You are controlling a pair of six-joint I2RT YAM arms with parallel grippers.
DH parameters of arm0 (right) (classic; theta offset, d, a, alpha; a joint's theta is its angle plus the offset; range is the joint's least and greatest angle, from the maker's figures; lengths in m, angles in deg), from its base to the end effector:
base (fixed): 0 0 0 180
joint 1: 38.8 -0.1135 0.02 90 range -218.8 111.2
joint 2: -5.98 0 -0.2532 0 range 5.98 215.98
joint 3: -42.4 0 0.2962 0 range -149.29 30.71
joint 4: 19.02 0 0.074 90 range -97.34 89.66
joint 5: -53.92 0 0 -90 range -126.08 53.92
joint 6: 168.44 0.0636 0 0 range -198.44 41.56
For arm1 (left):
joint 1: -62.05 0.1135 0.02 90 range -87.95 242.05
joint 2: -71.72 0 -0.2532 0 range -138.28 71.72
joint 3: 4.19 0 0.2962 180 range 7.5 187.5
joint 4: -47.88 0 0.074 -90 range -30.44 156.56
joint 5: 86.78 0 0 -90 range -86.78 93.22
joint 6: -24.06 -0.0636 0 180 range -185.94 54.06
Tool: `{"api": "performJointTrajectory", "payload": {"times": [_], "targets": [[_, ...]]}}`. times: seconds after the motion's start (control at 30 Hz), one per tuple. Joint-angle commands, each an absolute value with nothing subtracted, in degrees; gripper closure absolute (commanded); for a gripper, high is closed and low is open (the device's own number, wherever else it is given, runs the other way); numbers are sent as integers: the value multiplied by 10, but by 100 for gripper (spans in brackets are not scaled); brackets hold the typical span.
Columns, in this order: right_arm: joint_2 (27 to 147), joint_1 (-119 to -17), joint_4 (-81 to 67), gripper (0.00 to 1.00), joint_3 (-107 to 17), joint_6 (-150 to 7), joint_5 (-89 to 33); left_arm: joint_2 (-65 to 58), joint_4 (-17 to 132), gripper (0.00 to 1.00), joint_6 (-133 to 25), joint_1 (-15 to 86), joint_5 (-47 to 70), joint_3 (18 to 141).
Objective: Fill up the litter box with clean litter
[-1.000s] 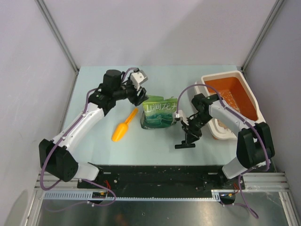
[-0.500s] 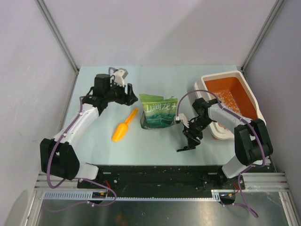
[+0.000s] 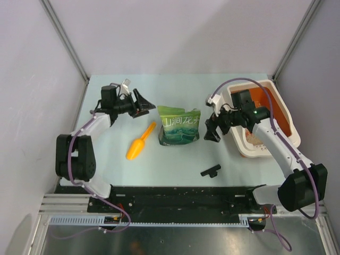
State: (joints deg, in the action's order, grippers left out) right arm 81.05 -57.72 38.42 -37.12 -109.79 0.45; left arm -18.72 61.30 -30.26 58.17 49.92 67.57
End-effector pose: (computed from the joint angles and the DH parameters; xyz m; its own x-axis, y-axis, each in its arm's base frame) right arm 0.2955 0.1413 0.2812 -0.3332 -0.5561 -0.7614 -0.9050 0.4152 0.0928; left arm 0.3981 -0.0734 0.2093 -0.8165 -0.3456 -0.4625 0.2281 0.5429 -0.8082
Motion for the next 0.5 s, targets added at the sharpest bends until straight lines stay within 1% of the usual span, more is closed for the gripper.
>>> {"api": "performJointTrajectory", "payload": {"times": [0.0, 0.07, 0.13, 0.17, 0.2, 0.27, 0.37, 0.4, 0.47], "targets": [[826, -566, 311, 5, -398, -987, -32, -243, 513, 26, -219, 565, 574, 727], [828, -558, 299, 5, -399, -979, -44, -276, 511, 27, -218, 548, 588, 745], [835, -548, 284, 5, -400, -967, -50, -307, 509, 32, -206, 530, 608, 774], [839, -540, 279, 5, -404, -965, -49, -314, 507, 36, -202, 525, 611, 782], [842, -537, 276, 6, -407, -960, -45, -319, 505, 42, -201, 520, 611, 794], [855, -531, 265, 6, -423, -944, -41, -330, 495, 49, -194, 508, 612, 804], [873, -530, 261, 5, -450, -928, -10, -342, 483, 68, -196, 500, 637, 833], [876, -530, 257, 5, -456, -922, 4, -343, 481, 83, -198, 500, 641, 844], [891, -530, 239, 5, -479, -901, 12, -335, 474, 98, -208, 503, 650, 852]]}}
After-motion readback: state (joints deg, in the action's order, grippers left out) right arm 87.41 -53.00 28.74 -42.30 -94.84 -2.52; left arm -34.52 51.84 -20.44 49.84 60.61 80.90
